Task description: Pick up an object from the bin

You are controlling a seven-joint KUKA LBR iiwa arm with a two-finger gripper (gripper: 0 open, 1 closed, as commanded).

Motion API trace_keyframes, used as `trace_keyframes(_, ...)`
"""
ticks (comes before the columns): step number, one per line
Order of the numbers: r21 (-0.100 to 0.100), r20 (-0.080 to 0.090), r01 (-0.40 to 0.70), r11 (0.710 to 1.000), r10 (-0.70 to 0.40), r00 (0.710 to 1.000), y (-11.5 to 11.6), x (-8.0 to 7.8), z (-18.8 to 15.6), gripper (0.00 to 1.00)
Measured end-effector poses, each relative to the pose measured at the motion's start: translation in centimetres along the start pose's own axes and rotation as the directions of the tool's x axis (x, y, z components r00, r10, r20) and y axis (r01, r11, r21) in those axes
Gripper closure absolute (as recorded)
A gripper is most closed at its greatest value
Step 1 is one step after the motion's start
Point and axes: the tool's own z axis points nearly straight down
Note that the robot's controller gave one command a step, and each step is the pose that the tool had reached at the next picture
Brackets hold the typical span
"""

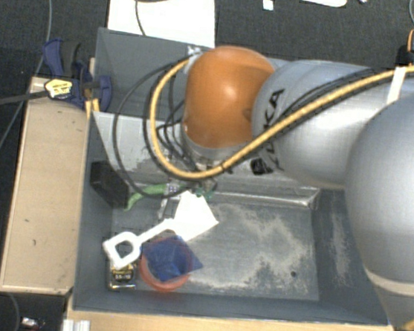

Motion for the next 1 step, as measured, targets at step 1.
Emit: trace_keyframes(1, -0.002, 0.008, -0.007, 1.000, 0.007, 1.000, -0.10, -0.21, -0.43, 0.00)
